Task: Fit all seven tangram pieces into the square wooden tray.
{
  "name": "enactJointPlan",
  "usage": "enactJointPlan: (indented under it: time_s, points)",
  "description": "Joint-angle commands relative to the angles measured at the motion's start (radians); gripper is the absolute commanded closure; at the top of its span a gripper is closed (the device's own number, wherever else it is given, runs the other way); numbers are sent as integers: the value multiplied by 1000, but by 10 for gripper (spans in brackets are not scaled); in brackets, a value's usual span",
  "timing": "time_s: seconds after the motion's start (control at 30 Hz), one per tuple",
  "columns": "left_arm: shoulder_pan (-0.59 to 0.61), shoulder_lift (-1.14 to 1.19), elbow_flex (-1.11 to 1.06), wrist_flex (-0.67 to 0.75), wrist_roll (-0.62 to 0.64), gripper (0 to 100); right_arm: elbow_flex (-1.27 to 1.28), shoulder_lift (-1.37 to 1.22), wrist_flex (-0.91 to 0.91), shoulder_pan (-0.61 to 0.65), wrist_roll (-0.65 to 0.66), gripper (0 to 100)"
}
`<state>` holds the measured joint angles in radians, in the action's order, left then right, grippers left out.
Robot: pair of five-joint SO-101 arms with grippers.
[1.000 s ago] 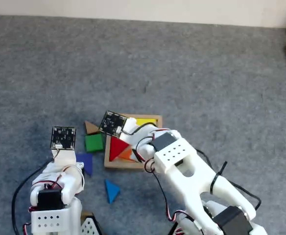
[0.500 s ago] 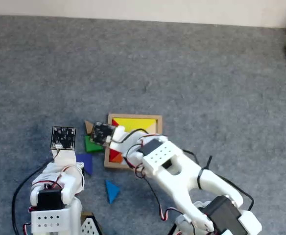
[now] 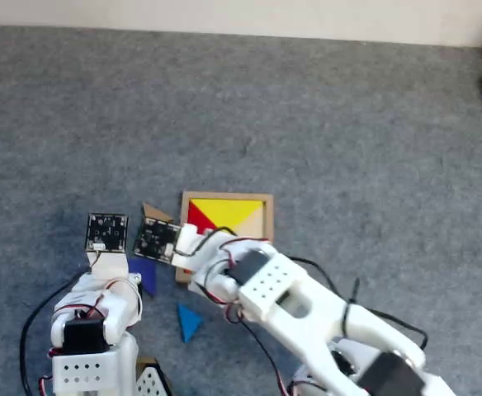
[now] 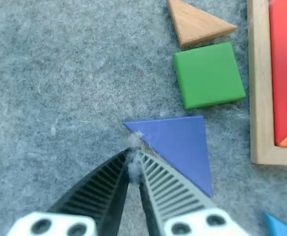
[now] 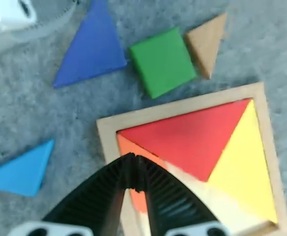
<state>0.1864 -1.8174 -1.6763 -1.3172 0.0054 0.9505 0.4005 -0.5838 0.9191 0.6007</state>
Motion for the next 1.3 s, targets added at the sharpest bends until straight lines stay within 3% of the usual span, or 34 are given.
enactJointPlan:
  time_s: [0.0, 0.43, 0.67, 0.87, 1.07, 1.27]
  points:
    - [10, -5, -21, -5, -2, 995, 41, 151, 19, -27, -11, 991]
    - [10, -5, -21, -5, -2, 995, 289, 679, 18, -285, -307, 988]
    - [10, -5, -21, -5, -2, 995, 490, 963, 13, -397, -382, 985]
    - [10, -5, -21, -5, -2, 995, 572, 1198, -179, -438, -529, 985]
    - [10, -5, -21, -5, -2, 995, 578, 1443, -406, -570, -597, 985]
    - [10, -5, -21, -5, -2, 995, 608, 1429, -446, -714, -672, 990]
